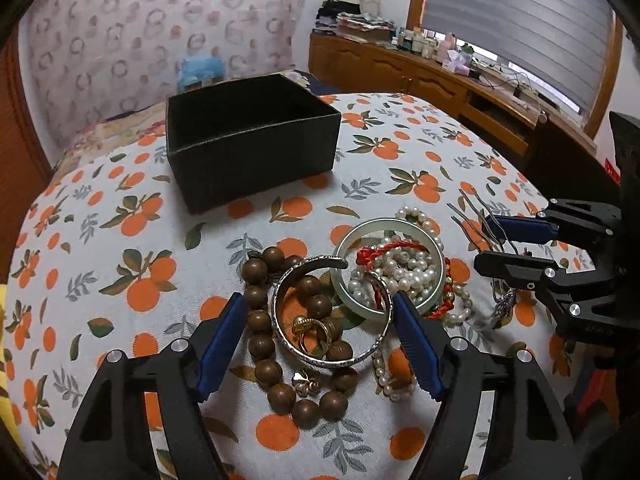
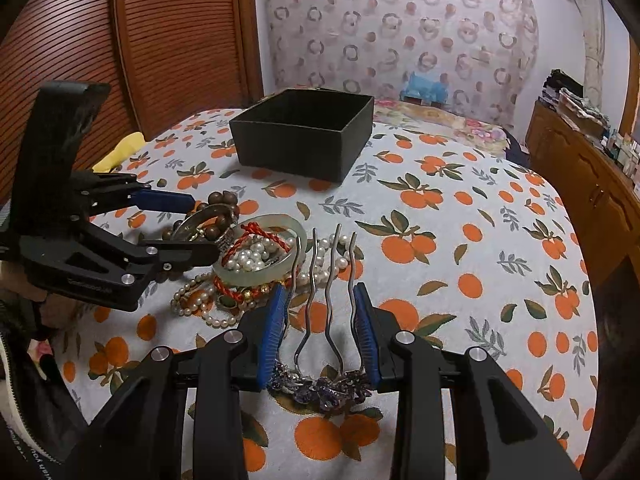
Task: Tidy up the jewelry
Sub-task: 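Grasp the silver hair combs with the right tool while the left tool grasps the silver bangle, then carry the hair combs and bangle into the black box and open both tools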
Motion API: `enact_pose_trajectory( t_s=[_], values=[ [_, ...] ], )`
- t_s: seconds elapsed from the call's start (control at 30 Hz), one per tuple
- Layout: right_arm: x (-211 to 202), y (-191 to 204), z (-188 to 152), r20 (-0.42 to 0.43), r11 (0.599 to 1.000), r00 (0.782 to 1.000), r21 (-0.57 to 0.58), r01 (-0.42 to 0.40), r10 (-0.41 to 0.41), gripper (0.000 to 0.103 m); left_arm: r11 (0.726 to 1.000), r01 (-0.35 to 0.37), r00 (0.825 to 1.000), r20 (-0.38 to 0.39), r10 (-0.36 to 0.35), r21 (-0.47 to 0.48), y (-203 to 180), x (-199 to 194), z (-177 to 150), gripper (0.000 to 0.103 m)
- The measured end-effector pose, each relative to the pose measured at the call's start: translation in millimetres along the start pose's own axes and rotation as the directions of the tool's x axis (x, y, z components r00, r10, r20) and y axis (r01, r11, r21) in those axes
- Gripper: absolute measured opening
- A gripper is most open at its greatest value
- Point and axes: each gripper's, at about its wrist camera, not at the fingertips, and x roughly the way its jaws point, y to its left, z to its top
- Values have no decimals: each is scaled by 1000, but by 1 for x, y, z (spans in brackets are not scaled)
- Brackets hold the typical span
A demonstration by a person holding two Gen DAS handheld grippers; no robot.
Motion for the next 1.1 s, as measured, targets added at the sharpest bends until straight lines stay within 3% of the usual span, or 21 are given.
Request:
enact_pose_trajectory(
  t_s=[0.17, 0.2, 0.27, 0.63, 0.77, 0.87, 0.97, 1.1],
  values=[
    [0, -3, 5, 7, 1000, 1000, 2, -1, 1, 37, 1000, 13, 1000, 27, -14, 19, -3, -4, -1, 62],
    [-1, -3, 5, 7, 1000, 1000, 3, -1, 1, 37, 999, 25, 999, 33, -26, 24, -4, -5, -1, 49],
    [-1, -3, 6, 8, 1000, 1000, 2, -2, 2, 37, 999, 46, 999, 14, -47, 22, -5, -5, -1, 35],
    [-2, -4, 6, 9, 1000, 1000, 2, -1, 1, 37, 1000, 22, 1000, 2, -22, 19, -4, -8, -8, 40],
    [-2, -4, 7, 7, 1000, 1000, 1, 0, 0, 37, 999, 5, 1000, 7, -5, 50, -12, -11, -15, 27],
    [-2, -4, 7, 7, 1000, 1000, 3, -1, 1, 37, 998, -1, 1000, 15, 0, 63, -14, -12, -17, 24],
    [-2, -4, 7, 7, 1000, 1000, 2, -1, 1, 37, 998, 7, 999, 36, -9, 64, -13, -18, -17, 5],
    [-1, -4, 7, 6, 1000, 1000, 1, 0, 0, 37, 998, 20, 999, 48, -22, 55, -10, -23, -16, 4]
  ],
)
